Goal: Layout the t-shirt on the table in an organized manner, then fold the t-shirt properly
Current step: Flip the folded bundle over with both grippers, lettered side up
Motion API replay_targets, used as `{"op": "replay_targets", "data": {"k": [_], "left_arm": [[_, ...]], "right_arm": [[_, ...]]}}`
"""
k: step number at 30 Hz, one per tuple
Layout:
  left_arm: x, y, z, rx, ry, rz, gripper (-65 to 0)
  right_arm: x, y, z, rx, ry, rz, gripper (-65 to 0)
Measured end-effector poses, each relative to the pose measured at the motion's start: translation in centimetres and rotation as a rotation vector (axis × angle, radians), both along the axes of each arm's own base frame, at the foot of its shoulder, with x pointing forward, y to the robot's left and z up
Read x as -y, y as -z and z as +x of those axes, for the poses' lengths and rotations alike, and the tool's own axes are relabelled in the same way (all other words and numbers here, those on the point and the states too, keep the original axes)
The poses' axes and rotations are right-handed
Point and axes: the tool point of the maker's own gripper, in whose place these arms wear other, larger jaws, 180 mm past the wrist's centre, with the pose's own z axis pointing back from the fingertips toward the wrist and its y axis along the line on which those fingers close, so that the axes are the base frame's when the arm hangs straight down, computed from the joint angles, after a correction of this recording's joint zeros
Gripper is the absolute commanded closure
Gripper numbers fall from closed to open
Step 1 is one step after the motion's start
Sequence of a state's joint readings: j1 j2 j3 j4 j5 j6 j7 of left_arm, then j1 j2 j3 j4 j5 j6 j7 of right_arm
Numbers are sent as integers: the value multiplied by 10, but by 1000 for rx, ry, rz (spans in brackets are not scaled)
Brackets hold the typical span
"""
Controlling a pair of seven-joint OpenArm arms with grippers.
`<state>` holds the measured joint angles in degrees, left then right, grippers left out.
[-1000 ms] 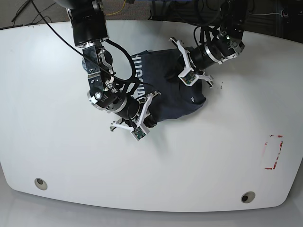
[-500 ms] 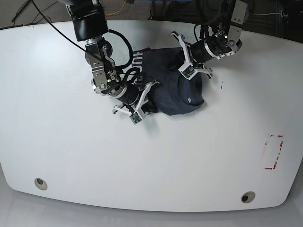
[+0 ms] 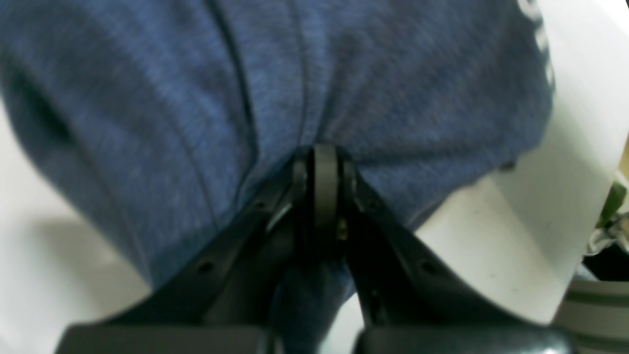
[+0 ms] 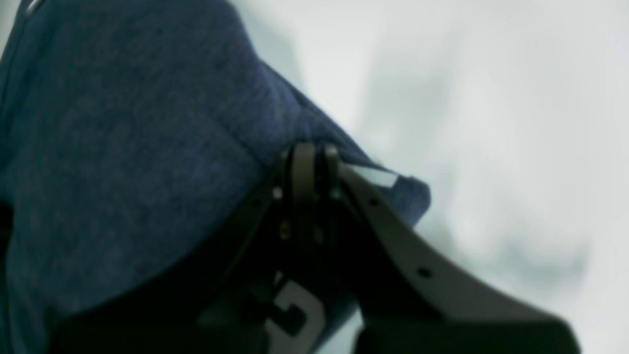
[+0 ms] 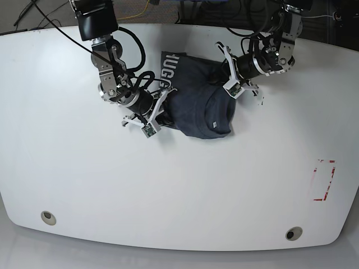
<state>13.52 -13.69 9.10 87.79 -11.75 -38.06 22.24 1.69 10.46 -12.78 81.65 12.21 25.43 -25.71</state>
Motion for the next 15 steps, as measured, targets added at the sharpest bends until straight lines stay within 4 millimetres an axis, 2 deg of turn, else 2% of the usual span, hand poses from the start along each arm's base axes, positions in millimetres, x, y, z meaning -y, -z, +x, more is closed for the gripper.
{"op": "replay_targets", "data": {"k": [9,15], "left_arm": [[-31,-1,36,35,-56,42,0],[-40,-3,49,50,-60,84,0]], "right_arm": [[1,-2,-26,-1,-9,-5,-19],[-5,-9,-44,1,-27,-3,-19]]}}
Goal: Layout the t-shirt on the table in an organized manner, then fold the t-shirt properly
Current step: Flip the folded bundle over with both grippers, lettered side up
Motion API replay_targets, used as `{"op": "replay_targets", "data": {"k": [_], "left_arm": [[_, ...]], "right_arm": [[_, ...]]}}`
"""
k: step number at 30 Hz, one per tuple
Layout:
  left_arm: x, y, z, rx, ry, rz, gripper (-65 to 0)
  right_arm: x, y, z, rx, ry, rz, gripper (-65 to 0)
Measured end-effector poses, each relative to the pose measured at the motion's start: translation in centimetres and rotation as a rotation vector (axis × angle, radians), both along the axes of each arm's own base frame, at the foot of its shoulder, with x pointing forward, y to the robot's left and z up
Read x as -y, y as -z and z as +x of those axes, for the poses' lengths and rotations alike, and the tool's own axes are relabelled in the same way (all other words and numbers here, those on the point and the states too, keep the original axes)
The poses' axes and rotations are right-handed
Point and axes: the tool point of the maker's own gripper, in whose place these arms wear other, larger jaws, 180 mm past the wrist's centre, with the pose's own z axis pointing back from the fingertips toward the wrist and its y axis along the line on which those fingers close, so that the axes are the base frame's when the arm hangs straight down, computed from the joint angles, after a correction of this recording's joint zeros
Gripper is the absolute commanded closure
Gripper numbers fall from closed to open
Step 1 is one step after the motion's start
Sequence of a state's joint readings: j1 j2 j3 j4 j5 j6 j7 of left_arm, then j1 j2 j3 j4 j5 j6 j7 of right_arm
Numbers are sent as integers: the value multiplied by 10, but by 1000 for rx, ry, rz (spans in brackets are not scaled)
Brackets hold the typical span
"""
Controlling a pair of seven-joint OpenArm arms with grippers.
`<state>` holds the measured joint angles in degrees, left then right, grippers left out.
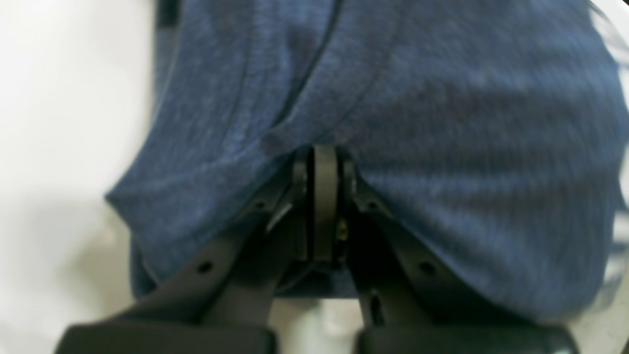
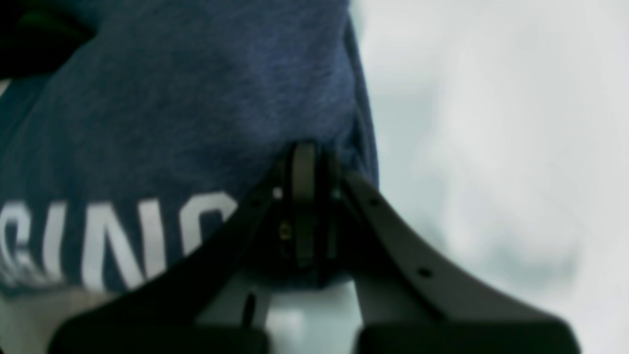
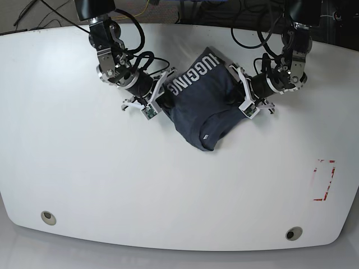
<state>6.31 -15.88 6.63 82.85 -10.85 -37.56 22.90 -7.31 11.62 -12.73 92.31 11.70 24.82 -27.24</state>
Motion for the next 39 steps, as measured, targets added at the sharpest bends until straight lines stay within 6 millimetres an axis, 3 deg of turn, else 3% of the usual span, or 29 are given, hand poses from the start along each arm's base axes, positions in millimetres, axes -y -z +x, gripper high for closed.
{"op": "replay_targets", "data": {"k": [4,9,14,20,26,39], "left_arm": [[-3,-4,7,14,1,31,0],[-8,-17,15,58,17,135,0],[0,-49,26,158,31,131,0],[24,-78,19,237,48,65,0],[36,-71,-11,195,69,45,0],[54,-50,-47,94,36,-21,0]], "right_arm": [[-4,-17,-3,30,-21,-13,-19],[-5,-54,6,101,-34,-38,-19],[-5,-85,23,171,-2,-17,-19],[-11,-92,43,182,-12,-22,-19],[-28,-84,58,157,-33,-18,-19],[-65,-57,80,80,-81,12,-19]]}}
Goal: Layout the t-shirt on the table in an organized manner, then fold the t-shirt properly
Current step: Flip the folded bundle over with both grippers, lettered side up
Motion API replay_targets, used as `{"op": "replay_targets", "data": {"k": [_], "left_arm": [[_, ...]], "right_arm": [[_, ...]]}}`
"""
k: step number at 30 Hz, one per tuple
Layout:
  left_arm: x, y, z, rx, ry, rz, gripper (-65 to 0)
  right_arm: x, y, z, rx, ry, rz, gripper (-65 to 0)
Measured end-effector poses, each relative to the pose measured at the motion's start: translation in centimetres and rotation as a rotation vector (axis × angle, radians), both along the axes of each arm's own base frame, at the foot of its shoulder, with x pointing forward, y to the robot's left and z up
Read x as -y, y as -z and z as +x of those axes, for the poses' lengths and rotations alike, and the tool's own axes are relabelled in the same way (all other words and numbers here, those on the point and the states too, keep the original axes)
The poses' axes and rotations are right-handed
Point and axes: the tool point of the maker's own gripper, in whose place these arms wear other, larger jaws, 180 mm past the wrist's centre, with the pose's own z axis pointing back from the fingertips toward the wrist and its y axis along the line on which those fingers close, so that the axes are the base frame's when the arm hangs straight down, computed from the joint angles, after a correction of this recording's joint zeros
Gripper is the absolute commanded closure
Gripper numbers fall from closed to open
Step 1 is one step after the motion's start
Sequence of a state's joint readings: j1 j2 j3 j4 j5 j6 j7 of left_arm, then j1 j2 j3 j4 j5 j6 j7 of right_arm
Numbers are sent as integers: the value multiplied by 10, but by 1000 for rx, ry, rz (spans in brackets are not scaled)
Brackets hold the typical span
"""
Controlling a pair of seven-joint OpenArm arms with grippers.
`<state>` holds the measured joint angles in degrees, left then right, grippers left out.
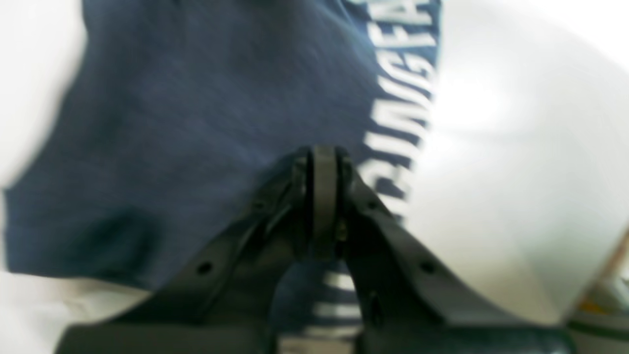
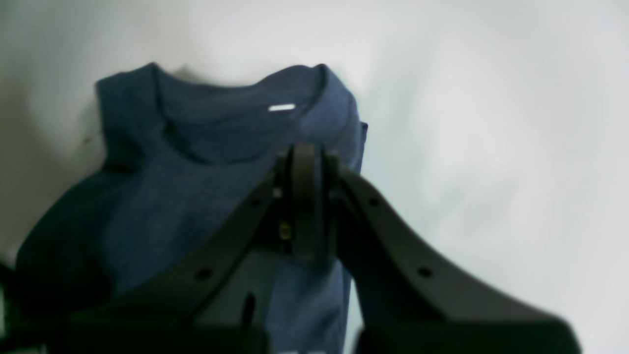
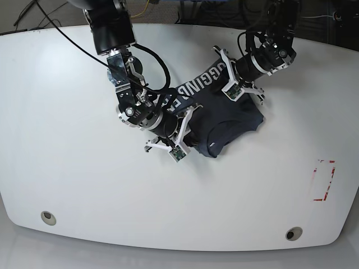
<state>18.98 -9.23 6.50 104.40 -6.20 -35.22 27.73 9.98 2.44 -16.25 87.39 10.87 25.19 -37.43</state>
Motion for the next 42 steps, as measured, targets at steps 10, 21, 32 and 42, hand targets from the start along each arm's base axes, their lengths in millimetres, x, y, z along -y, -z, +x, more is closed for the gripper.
{"op": "replay_targets", "data": {"k": [10,21,32,42], "left_arm": [[-2,27,-13,-86,-17,-6,0],[-21,49,-3,-133,-19,-31,0],[-53,48,19,-101,-11,40,0],[-94,42,31,-75,-74,128,0]], "right_arm": [[-10,45,1,-62,-1,56,-19],[18,68,-13,-63,52,85,-19],[26,63,-40,-69,92,46,-19],[17,60,-58,-97,92,41,-19]]}}
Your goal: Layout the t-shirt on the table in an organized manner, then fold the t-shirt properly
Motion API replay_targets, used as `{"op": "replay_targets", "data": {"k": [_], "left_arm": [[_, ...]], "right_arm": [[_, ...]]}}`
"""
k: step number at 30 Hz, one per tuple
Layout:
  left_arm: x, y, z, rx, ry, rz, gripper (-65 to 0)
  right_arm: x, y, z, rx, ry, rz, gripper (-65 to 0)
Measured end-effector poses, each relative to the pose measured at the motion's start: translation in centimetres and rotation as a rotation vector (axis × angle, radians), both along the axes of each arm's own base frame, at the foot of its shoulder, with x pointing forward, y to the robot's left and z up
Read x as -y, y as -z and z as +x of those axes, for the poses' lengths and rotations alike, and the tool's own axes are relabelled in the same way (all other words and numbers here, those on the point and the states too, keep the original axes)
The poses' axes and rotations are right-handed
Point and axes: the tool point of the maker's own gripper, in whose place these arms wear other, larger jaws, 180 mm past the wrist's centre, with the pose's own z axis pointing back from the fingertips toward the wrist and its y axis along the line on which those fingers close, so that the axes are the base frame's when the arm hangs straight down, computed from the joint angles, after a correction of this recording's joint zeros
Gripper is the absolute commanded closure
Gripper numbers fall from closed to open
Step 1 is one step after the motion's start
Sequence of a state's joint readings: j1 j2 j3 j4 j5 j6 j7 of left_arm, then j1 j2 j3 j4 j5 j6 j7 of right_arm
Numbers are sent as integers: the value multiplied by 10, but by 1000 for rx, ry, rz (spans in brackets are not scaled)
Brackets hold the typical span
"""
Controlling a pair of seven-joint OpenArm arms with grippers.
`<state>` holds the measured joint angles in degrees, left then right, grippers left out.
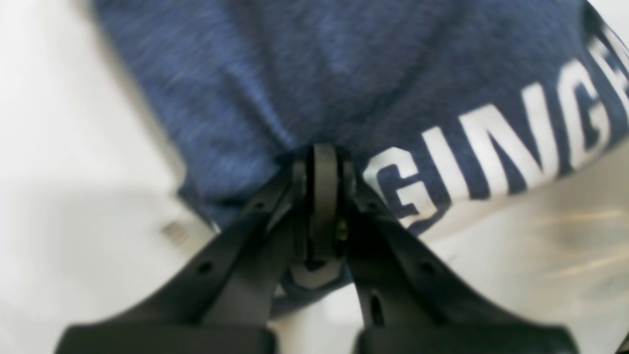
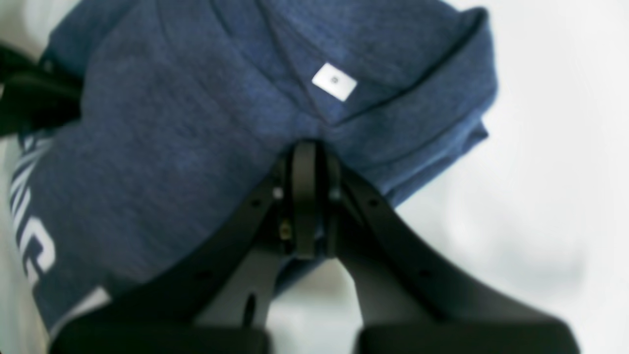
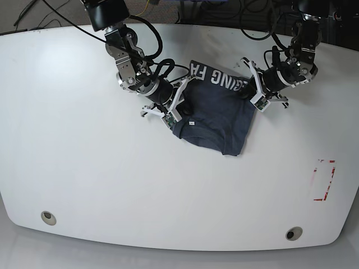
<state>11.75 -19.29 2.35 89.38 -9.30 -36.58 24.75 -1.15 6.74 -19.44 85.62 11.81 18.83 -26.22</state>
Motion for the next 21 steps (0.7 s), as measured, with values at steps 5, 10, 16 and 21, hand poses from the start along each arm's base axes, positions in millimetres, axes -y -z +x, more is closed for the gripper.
{"op": "replay_targets", "data": {"k": [5,10,16,21], "left_arm": [[-27,-7,7,19,-52,88,0],[-27,-21,12,63,-44,108,0],[-8,-50,21,151,-9,75,0],[3,-70,31,216,-23,47,0]], "right_arm": [[-2,-4,5,5,9,3,-19],[1,-9,13,22,7,-11,-19],[12,-27,23,65,4,-48,-19],[9,-48,28,123,-6,-43,-19]]}}
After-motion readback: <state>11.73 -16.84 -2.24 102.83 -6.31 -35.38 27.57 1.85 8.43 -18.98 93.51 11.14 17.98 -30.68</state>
